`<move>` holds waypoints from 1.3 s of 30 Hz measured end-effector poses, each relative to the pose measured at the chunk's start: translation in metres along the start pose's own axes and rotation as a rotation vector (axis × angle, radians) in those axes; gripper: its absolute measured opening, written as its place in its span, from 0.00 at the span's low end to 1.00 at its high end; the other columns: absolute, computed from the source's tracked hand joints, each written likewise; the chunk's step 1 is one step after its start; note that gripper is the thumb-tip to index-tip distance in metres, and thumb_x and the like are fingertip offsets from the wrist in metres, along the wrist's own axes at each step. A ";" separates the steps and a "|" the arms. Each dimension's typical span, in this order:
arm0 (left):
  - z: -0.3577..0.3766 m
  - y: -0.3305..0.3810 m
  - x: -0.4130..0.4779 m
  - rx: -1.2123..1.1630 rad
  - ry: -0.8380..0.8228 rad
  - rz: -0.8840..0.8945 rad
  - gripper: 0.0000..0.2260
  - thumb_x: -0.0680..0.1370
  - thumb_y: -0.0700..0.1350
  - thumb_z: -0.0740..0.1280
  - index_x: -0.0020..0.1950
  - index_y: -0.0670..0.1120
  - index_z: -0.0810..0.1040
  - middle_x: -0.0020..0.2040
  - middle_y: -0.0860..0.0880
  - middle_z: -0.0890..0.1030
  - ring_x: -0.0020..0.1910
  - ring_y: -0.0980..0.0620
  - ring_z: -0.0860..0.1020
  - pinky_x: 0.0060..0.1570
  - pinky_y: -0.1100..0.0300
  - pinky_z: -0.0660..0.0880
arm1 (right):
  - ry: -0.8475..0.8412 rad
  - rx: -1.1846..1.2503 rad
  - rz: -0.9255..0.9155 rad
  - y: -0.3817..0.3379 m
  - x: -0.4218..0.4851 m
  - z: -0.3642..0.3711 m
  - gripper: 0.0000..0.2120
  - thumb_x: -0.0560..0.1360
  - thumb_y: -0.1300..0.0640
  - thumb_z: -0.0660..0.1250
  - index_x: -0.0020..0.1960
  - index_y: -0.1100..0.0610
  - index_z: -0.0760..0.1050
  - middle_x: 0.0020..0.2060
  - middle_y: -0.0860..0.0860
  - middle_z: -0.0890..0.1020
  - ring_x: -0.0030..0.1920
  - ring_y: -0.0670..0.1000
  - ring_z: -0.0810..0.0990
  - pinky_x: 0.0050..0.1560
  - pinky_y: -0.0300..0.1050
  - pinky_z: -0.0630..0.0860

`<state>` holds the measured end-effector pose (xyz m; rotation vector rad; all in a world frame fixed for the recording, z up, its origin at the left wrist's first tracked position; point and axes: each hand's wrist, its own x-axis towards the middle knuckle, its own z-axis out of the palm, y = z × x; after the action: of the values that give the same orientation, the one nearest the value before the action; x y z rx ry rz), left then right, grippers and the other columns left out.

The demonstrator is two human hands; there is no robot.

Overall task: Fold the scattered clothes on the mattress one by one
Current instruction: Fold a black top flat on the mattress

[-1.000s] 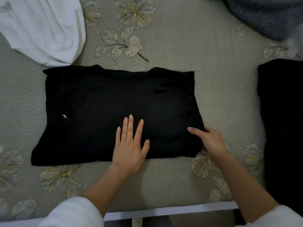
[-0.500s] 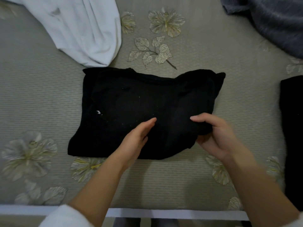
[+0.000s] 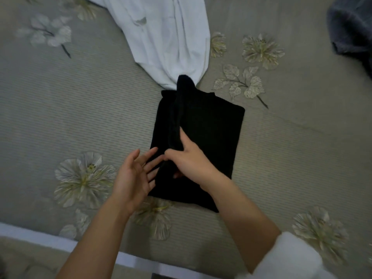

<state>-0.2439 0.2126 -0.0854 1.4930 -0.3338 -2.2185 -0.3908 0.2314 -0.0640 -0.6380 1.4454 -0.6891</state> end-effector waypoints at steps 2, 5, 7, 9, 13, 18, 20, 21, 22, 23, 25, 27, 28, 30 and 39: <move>-0.013 0.003 0.002 0.078 0.054 0.007 0.22 0.81 0.57 0.51 0.67 0.48 0.73 0.59 0.44 0.81 0.56 0.45 0.80 0.59 0.47 0.73 | -0.073 -0.163 0.062 0.008 0.010 0.012 0.34 0.77 0.48 0.64 0.77 0.43 0.51 0.50 0.51 0.79 0.37 0.44 0.79 0.35 0.36 0.75; -0.017 0.002 0.001 0.259 0.134 0.055 0.20 0.78 0.58 0.58 0.64 0.49 0.75 0.58 0.46 0.82 0.57 0.47 0.79 0.62 0.46 0.72 | 0.016 -0.190 0.017 0.017 0.009 0.010 0.23 0.78 0.47 0.63 0.72 0.48 0.66 0.41 0.51 0.81 0.37 0.43 0.79 0.39 0.36 0.74; -0.014 -0.002 0.000 0.524 0.226 0.156 0.27 0.70 0.56 0.70 0.67 0.48 0.73 0.60 0.47 0.80 0.57 0.50 0.78 0.60 0.49 0.74 | 0.264 -0.226 -0.065 0.023 0.005 -0.004 0.14 0.78 0.52 0.64 0.63 0.50 0.75 0.41 0.49 0.80 0.39 0.43 0.79 0.42 0.34 0.74; -0.012 -0.011 0.001 0.907 0.380 0.295 0.33 0.69 0.51 0.75 0.71 0.47 0.67 0.63 0.46 0.74 0.61 0.50 0.73 0.63 0.55 0.69 | 0.540 -0.338 -0.086 0.031 -0.001 -0.024 0.13 0.76 0.56 0.66 0.60 0.52 0.75 0.45 0.47 0.78 0.43 0.43 0.77 0.45 0.35 0.74; -0.010 -0.025 -0.001 1.122 0.555 0.238 0.35 0.72 0.53 0.70 0.75 0.48 0.59 0.67 0.41 0.65 0.66 0.43 0.64 0.65 0.52 0.61 | 0.829 -0.415 0.100 0.054 -0.012 -0.061 0.26 0.73 0.54 0.70 0.68 0.57 0.66 0.62 0.53 0.70 0.61 0.51 0.71 0.62 0.47 0.71; -0.018 -0.033 0.002 0.768 0.397 0.224 0.20 0.73 0.44 0.72 0.63 0.47 0.70 0.49 0.54 0.77 0.51 0.54 0.78 0.48 0.61 0.73 | 0.688 0.054 0.282 0.065 -0.014 -0.070 0.23 0.72 0.51 0.73 0.61 0.56 0.66 0.55 0.51 0.77 0.54 0.51 0.79 0.57 0.50 0.77; -0.019 -0.034 -0.001 0.723 0.354 0.228 0.15 0.73 0.39 0.71 0.56 0.49 0.73 0.45 0.58 0.78 0.45 0.61 0.77 0.41 0.68 0.71 | 0.675 0.054 0.256 0.068 -0.014 -0.072 0.18 0.72 0.54 0.73 0.57 0.57 0.71 0.51 0.51 0.80 0.51 0.51 0.81 0.56 0.50 0.78; -0.019 -0.033 -0.002 0.719 0.336 0.208 0.11 0.73 0.38 0.71 0.52 0.49 0.75 0.43 0.57 0.80 0.44 0.61 0.78 0.39 0.68 0.71 | 0.666 0.045 0.246 0.070 -0.014 -0.073 0.15 0.72 0.55 0.73 0.55 0.58 0.74 0.49 0.51 0.82 0.49 0.51 0.82 0.55 0.51 0.79; -0.021 -0.032 -0.003 0.725 0.319 0.177 0.08 0.72 0.37 0.71 0.47 0.47 0.77 0.41 0.55 0.81 0.43 0.58 0.79 0.37 0.67 0.72 | 0.653 0.027 0.240 0.071 -0.015 -0.074 0.12 0.72 0.57 0.73 0.54 0.58 0.75 0.48 0.52 0.82 0.48 0.51 0.82 0.54 0.51 0.79; -0.020 -0.030 -0.006 0.731 0.299 0.139 0.06 0.72 0.37 0.71 0.43 0.47 0.78 0.38 0.54 0.82 0.41 0.56 0.81 0.35 0.66 0.73 | 0.640 0.002 0.239 0.071 -0.016 -0.076 0.11 0.72 0.58 0.72 0.53 0.58 0.76 0.47 0.52 0.83 0.47 0.52 0.82 0.53 0.50 0.80; -0.021 -0.030 -0.013 0.746 0.244 0.071 0.06 0.71 0.38 0.72 0.41 0.49 0.79 0.36 0.52 0.83 0.39 0.54 0.82 0.34 0.65 0.75 | 0.615 -0.029 0.246 0.070 -0.020 -0.081 0.09 0.73 0.64 0.69 0.53 0.59 0.76 0.46 0.54 0.83 0.46 0.53 0.82 0.48 0.48 0.79; -0.022 -0.034 -0.021 0.783 0.212 0.021 0.04 0.71 0.41 0.72 0.43 0.48 0.81 0.38 0.50 0.84 0.39 0.54 0.82 0.35 0.65 0.75 | 0.556 -0.047 0.253 0.065 -0.026 -0.088 0.09 0.73 0.68 0.63 0.51 0.60 0.76 0.44 0.55 0.81 0.43 0.52 0.81 0.40 0.44 0.76; -0.023 -0.037 -0.024 0.798 0.201 -0.008 0.03 0.71 0.42 0.73 0.44 0.48 0.81 0.39 0.49 0.84 0.40 0.54 0.82 0.37 0.63 0.76 | 0.519 -0.086 0.246 0.063 -0.029 -0.091 0.10 0.73 0.70 0.60 0.51 0.60 0.75 0.43 0.55 0.81 0.41 0.52 0.80 0.37 0.42 0.75; -0.025 -0.046 -0.030 0.824 0.149 -0.076 0.07 0.69 0.45 0.74 0.46 0.49 0.81 0.42 0.49 0.85 0.43 0.52 0.83 0.44 0.57 0.79 | 0.459 -0.205 0.213 0.060 -0.032 -0.098 0.12 0.73 0.71 0.60 0.51 0.60 0.76 0.42 0.55 0.81 0.42 0.53 0.80 0.37 0.42 0.77; 0.037 -0.136 -0.045 1.016 -0.210 -0.380 0.17 0.76 0.60 0.64 0.56 0.50 0.79 0.50 0.49 0.83 0.50 0.51 0.81 0.58 0.52 0.76 | 0.505 -0.611 -0.052 0.036 -0.013 -0.123 0.14 0.72 0.67 0.64 0.54 0.54 0.78 0.47 0.51 0.82 0.50 0.50 0.80 0.54 0.46 0.76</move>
<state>-0.2939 0.3511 -0.0932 1.8820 -1.5362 -2.6618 -0.5124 0.2675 -0.0868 -1.0195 2.1475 -0.4553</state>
